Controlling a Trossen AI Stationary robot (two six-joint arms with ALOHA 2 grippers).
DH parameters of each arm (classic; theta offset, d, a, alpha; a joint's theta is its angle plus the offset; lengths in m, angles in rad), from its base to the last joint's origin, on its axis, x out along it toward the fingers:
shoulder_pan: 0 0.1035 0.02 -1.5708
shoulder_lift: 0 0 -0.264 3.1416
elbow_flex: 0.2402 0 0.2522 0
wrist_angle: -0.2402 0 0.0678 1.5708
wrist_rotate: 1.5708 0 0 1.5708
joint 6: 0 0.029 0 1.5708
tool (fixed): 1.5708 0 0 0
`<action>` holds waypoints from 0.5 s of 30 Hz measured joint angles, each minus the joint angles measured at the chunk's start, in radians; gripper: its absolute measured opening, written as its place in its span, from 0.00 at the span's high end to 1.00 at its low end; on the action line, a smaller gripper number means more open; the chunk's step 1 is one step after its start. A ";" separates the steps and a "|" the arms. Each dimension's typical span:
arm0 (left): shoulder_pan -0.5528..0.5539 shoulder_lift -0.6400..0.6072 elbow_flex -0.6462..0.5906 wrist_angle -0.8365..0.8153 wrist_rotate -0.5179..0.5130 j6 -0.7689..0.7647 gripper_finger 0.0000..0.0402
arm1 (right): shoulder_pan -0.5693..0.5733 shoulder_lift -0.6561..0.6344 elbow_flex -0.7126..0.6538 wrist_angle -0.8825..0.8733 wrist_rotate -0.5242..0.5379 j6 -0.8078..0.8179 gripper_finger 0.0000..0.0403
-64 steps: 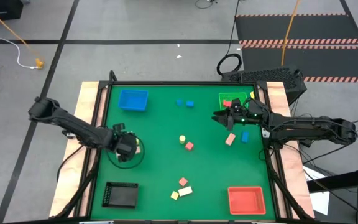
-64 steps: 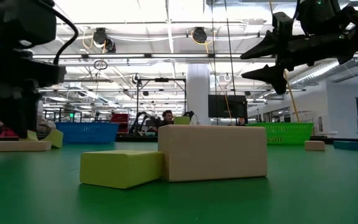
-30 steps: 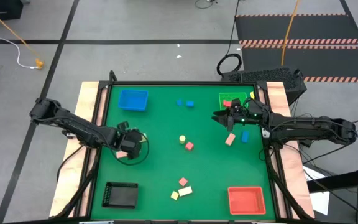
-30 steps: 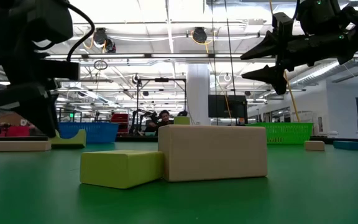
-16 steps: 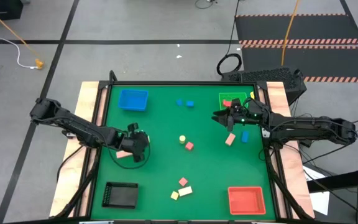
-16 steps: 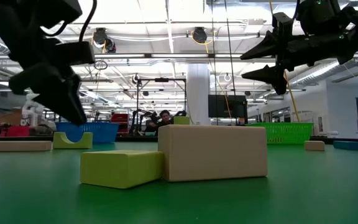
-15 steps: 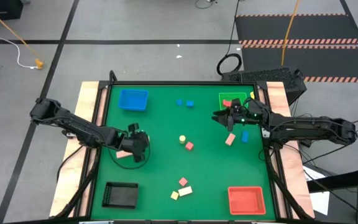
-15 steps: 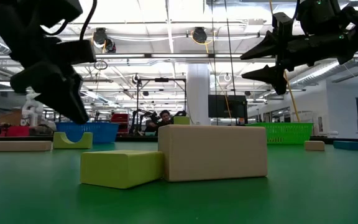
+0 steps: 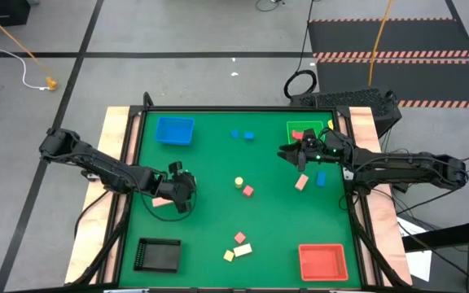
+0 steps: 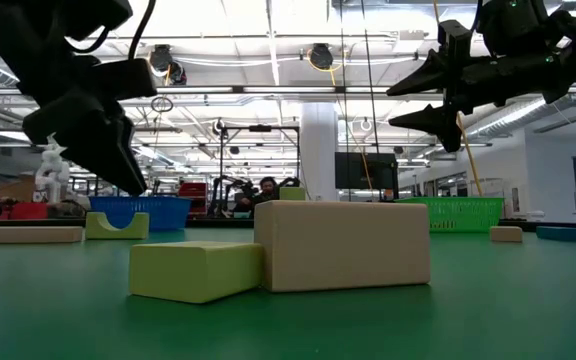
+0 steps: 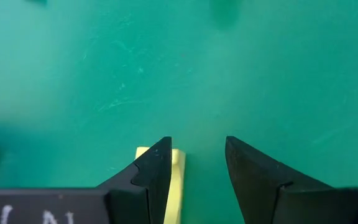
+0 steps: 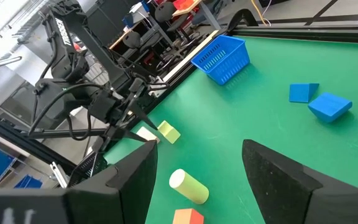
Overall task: Sort & place blocks by color
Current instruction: Put the top left green block into the blue bin
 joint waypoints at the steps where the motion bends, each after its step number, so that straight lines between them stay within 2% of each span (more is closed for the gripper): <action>1: 0.000 0.000 0.000 0.004 0.001 -0.009 0.62 | 0.000 0.000 0.000 0.000 0.000 0.000 0.44; 5: 0.004 0.000 0.000 0.002 0.001 -0.084 0.59 | 0.000 0.000 0.000 0.000 0.000 0.000 0.44; 8: 0.006 0.000 0.000 -0.005 0.002 -0.131 0.52 | 0.000 0.000 0.000 0.000 0.000 0.000 0.44; 15: 0.006 0.000 0.000 -0.043 0.002 -0.079 0.35 | 0.000 0.000 0.000 0.000 0.000 0.000 0.44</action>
